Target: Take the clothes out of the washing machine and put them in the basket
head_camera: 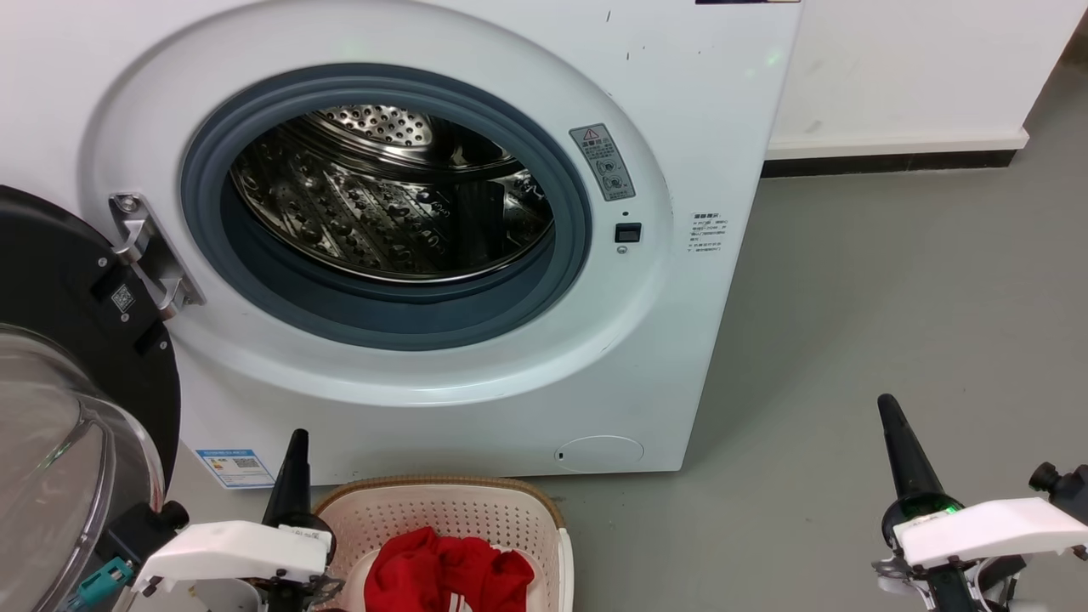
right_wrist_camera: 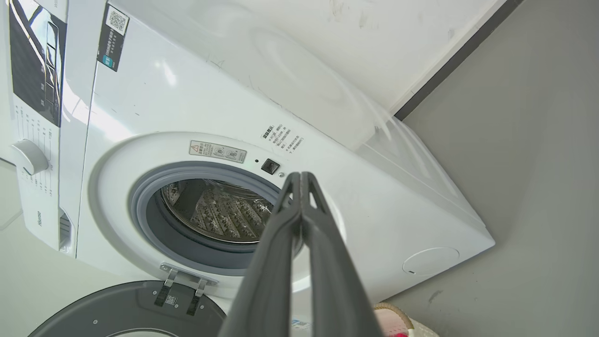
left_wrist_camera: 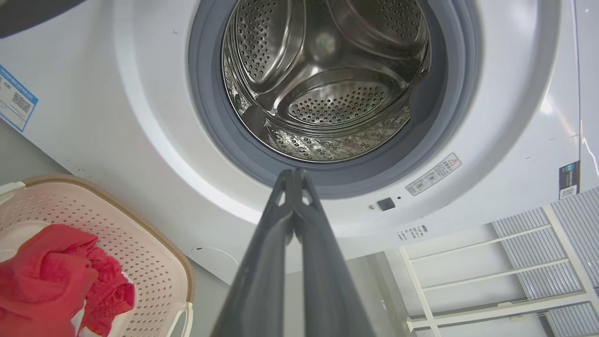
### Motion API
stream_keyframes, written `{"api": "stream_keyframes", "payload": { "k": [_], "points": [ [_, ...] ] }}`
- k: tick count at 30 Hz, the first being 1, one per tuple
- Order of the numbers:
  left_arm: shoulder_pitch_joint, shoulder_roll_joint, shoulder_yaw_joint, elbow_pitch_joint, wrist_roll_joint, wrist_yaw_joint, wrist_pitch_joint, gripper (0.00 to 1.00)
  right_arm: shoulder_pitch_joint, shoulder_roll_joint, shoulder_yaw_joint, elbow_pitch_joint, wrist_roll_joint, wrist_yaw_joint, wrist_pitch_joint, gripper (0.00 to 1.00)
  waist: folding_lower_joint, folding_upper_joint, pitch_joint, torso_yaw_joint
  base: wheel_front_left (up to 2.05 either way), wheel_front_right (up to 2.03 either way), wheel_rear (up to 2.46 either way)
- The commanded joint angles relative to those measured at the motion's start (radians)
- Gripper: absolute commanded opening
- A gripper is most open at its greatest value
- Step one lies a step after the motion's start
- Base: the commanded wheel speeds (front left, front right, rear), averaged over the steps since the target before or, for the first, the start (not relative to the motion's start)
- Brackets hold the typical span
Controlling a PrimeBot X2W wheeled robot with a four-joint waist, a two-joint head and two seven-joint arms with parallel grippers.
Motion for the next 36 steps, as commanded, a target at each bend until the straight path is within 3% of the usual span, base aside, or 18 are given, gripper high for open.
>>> {"api": "stream_keyframes", "payload": {
  "k": [1, 36],
  "points": [
    [-0.023, 0.001, 0.004, -0.006, -0.026, -0.009, 0.006, 0.00, -0.021, -0.007, -0.004, -0.003, 0.032, 0.000, 0.005, 0.00, 0.0000, 0.0000, 0.000, 0.001, 0.00, 0.00, 0.00],
    [-0.053, -0.001, 0.037, 0.031, -0.384, -0.044, 0.096, 0.00, -0.055, -0.002, -0.046, 0.057, 0.405, 0.000, 0.074, 0.00, 0.0000, 0.0000, 0.002, 0.034, 0.00, 0.00, 0.00]
  ]
}}
